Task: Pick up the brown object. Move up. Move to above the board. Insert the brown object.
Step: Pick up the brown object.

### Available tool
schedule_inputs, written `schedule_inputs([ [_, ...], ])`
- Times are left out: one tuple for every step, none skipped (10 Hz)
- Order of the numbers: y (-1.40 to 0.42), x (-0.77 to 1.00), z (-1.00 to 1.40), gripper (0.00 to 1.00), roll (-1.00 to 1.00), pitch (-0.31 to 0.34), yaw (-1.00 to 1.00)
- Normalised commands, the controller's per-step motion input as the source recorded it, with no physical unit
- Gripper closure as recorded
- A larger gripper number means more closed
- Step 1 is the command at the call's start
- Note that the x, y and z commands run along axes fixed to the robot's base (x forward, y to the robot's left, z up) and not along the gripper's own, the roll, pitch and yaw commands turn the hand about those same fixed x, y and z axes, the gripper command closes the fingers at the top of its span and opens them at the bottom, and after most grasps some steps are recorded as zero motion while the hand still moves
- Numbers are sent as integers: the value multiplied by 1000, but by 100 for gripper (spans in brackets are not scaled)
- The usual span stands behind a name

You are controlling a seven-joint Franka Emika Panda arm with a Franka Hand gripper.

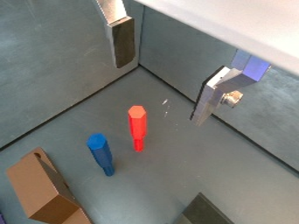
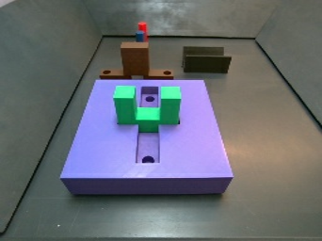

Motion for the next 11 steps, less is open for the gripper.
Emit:
schedule_inputs([
  [0,0,-37,0,0,0,0],
  [-523,0,-266,0,0,-51,-3],
  [-1000,-106,-189,0,0,-87,0],
  [-1000,-243,-89,0,0,-123,0],
  [-1000,-317,-80,0,0,-143,0],
  [-1000,-320,-43,0,0,-163,0],
  [-1000,-309,-89,0,0,-170,0],
  [-983,-311,-203,0,0,-199,0],
  [-731,-106,-423,0,0,-193,0],
  [-640,34,-563,0,49,-131,-66],
  [-406,20,-517,0,180,-54,-183],
])
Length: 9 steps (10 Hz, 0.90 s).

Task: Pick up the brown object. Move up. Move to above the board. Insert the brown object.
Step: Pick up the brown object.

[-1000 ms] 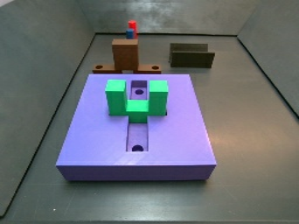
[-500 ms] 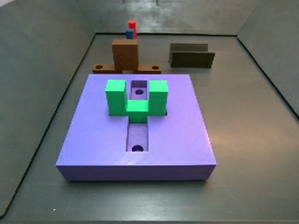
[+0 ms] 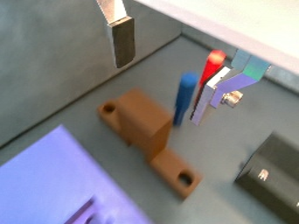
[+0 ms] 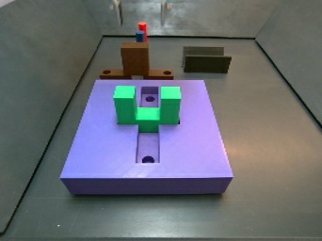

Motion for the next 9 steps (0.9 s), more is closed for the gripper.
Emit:
schedule_inputs([
  [-149,0,-306,0,209,0,-186],
  [31,-197,-166,0,121,-3,-211],
  [131,-326,-143,0,79,-34,-220],
  [163,-391,-126,0,27,-81,-174],
  [94,-431,-100,0,0,-117,-49],
  [0,-126,-117,0,-29,-113,29],
  [0,0,-131,0,-77,-91,171],
  [0,134,-69,0,-166,-53,257],
  [6,146,-31,0,-183,-34,294],
])
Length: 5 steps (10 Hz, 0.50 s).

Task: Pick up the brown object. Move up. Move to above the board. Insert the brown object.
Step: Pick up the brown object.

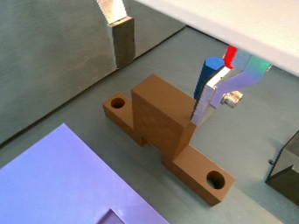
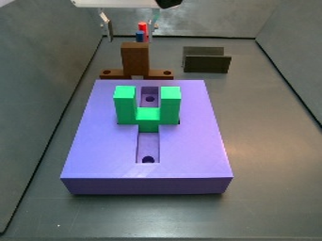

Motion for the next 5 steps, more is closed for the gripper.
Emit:
schedule_inputs([
  [14,80,-26,0,-173,-37,274],
  [51,17,-80,0,-151,-44,229],
  [49,0,-137,0,-93,-41,163],
  [11,26,-203,0,-31,-19,60],
  [0,149,-197,0,0,0,0],
])
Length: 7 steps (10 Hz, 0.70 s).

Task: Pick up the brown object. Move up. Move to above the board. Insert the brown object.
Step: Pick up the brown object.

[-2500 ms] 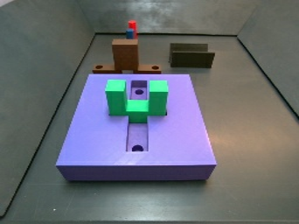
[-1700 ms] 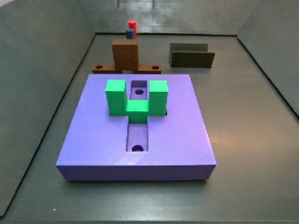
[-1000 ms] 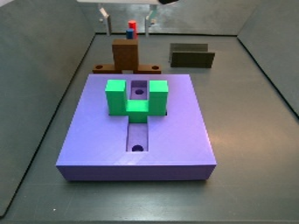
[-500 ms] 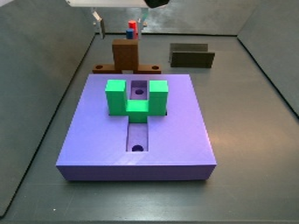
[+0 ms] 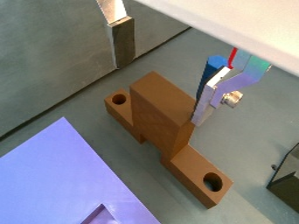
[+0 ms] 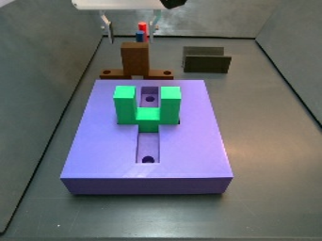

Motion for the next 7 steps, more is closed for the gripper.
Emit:
schedule_inputs([
  [0,174,-149,0,0,0,-189],
  [0,151,-146,0,0,0,-260],
  [0,69,-109,0,0,0,-191],
  [40,77,-100,0,0,0,-171],
  [60,0,-111,0,0,0,-154],
  [74,0,-143,0,0,-11,-71],
  [34,0,-180,0,0,-21,-31],
])
